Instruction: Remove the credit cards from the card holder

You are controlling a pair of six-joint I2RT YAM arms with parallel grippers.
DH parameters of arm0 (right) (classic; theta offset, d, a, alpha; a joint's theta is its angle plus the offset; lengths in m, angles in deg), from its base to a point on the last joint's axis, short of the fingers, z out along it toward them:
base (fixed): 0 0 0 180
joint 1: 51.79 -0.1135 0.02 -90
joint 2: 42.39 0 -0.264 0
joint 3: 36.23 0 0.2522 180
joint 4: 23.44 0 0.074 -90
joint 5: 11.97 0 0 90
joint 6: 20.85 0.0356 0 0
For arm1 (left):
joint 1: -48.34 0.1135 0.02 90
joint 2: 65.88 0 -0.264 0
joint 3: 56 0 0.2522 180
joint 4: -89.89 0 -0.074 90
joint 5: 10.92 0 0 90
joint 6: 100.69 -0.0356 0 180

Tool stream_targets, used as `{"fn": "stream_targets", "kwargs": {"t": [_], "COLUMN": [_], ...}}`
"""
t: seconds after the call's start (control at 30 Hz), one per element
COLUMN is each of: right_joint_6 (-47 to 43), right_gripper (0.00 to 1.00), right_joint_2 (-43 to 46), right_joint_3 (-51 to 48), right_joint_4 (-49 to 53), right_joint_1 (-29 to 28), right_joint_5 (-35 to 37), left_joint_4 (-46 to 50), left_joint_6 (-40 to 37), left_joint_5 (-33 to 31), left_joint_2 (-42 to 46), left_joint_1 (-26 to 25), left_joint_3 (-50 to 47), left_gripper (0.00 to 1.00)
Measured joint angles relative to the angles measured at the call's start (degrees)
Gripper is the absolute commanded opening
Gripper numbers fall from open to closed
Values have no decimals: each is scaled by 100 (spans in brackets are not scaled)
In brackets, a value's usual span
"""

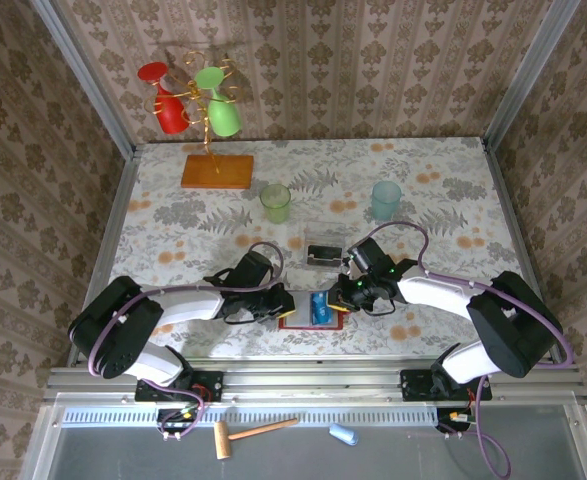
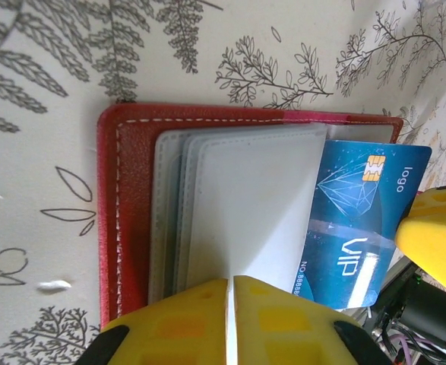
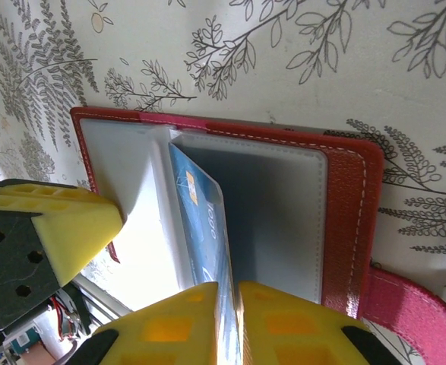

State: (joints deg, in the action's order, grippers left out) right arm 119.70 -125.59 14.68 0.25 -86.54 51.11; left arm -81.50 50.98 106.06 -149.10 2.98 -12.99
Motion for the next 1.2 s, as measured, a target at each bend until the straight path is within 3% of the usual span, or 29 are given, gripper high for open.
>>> {"fn": "stream_targets", "kwargs": {"t": [0.83, 1.2], "right_joint_6": [367, 415], "right_gripper": [16, 10], "right_joint_2": [63, 101], "right_joint_3": [76, 251], "right_joint_4": [-48, 240], "right_joint_1": [-323, -481], "right_joint_5": [20, 350], "left_joint_4": [87, 81], "left_joint_6": [-109, -258], "left_joint_5": [181, 437], "left_joint_2": [400, 400], "left_joint_1": [387, 654], "left_joint_3": [0, -22], "left_gripper": [15, 15]}}
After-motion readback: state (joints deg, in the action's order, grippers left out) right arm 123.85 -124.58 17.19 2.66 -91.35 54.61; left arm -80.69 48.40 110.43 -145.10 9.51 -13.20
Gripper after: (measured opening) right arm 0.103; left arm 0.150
